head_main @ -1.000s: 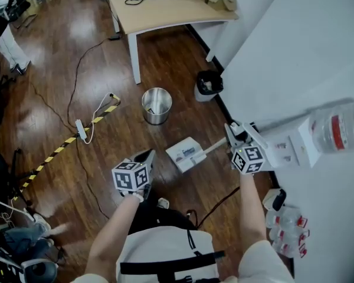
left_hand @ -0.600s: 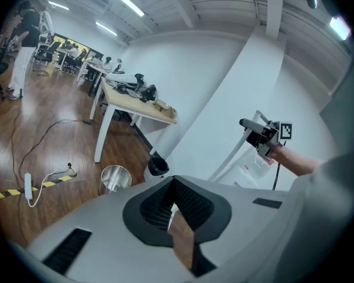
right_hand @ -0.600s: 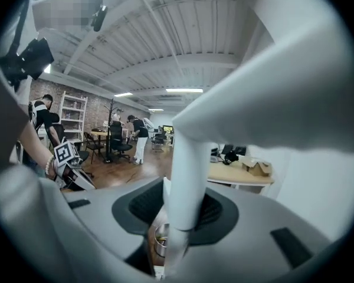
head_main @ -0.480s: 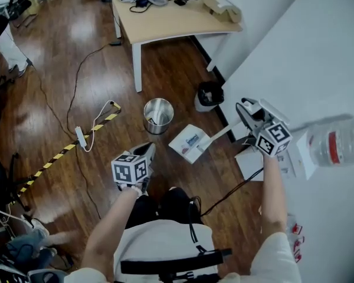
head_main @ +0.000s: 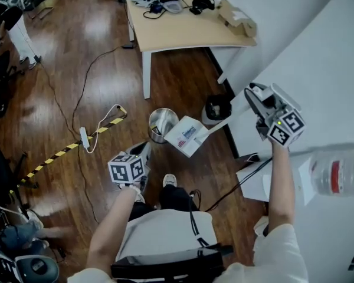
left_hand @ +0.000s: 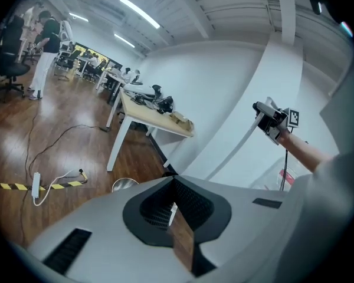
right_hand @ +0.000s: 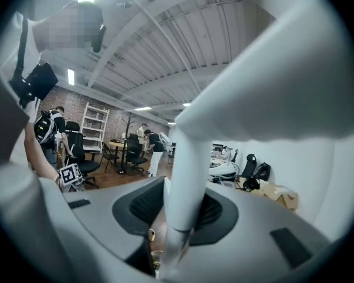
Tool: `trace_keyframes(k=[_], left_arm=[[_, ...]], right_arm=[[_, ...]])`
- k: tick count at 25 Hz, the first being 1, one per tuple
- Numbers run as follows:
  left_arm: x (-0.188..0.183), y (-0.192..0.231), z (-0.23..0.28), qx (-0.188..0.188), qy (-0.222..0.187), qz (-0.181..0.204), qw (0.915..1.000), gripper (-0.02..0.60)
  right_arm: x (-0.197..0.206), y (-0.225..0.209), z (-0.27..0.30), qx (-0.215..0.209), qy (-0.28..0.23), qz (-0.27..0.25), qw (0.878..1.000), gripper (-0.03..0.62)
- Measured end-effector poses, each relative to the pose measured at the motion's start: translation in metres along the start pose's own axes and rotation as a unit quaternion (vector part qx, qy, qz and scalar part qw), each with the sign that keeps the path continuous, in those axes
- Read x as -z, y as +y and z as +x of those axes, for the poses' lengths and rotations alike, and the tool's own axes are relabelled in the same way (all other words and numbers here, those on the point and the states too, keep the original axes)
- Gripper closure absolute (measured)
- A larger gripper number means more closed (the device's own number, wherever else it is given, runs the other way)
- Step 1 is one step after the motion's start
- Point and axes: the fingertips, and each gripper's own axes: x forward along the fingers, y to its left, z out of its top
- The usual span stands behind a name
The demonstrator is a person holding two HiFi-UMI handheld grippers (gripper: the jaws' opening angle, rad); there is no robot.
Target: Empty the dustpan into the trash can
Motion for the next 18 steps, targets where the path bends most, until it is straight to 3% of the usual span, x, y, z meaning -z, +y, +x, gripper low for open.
trace_keyframes(k=[8,12,18], left_arm=[[-0.013,0.005,0.020,-0.028,-0.005,-0.002,0.9996,0.592],[-0.012,0.013,0.022,-0.041,-0.006,-0.009,0.9991,0.592],[-0.007,0.033,0.021,-0.058,-0.001,-0.027,0.9979,0.592]], right_arm=[[-0.019,-0.027,0.062,-0.060,-0.016,-0.024,0.998,0.465],[-0.005,-0.028,0.097,-0.091,-0.005,-0.043,0.995,0.465],[0.037,-0.017,0.146,-0.129,0.052,-0.077,0.987,0.462]])
